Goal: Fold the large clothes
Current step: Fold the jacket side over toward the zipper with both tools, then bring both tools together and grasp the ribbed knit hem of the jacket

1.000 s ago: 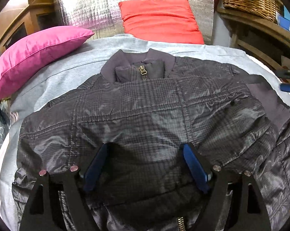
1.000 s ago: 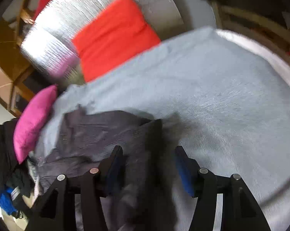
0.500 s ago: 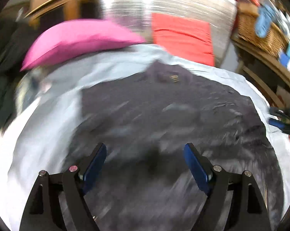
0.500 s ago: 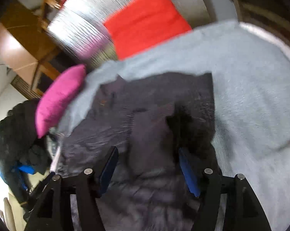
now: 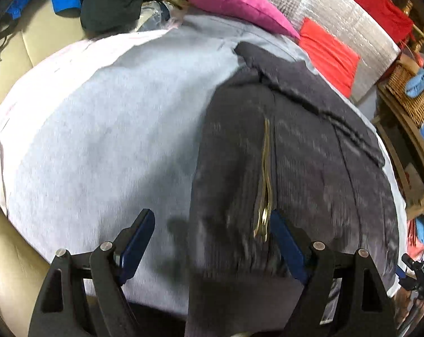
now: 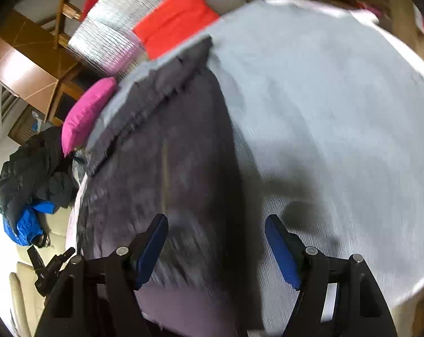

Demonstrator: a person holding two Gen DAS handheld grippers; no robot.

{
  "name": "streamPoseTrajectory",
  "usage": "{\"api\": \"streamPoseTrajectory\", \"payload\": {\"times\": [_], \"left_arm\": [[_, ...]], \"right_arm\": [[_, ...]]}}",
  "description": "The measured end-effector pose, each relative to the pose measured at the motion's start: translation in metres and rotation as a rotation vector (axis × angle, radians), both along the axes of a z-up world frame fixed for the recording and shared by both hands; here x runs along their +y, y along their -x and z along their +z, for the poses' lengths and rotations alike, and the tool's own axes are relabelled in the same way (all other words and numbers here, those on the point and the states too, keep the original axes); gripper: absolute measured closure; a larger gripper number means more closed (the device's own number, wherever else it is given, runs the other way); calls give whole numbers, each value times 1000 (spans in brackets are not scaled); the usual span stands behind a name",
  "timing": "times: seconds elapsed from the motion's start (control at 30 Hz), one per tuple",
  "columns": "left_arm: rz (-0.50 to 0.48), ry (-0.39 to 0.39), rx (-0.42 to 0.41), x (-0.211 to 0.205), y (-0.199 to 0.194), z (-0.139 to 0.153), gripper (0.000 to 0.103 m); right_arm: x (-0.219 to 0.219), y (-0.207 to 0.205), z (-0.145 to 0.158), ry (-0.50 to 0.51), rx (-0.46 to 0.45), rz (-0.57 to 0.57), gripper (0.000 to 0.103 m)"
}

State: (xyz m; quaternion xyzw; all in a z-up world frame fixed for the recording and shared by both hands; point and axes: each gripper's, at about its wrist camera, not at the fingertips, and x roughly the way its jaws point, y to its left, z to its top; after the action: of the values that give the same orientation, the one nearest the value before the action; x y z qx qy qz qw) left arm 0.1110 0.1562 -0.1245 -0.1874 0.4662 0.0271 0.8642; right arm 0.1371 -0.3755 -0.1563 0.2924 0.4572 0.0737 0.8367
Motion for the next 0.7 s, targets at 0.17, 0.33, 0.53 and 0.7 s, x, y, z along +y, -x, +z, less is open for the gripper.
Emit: {"api": "streamPoseTrajectory", "payload": {"times": [0.17, 0.33, 0.53, 0.7], "left_arm": [[-46, -6, 19, -13, 9, -9, 19], [-27, 13, 47, -14, 23, -19, 19], [-29, 22, 47, -11, 32, -25, 19], [-27, 35, 40, -11, 29, -26, 19]], "right_arm": [[13, 21, -9, -9, -14, 41, 28], [28, 29, -22, -39, -6, 63, 28], [39, 34, -25, -49, -8, 78, 30], [46, 36, -26, 23, 1, 83, 47]]}}
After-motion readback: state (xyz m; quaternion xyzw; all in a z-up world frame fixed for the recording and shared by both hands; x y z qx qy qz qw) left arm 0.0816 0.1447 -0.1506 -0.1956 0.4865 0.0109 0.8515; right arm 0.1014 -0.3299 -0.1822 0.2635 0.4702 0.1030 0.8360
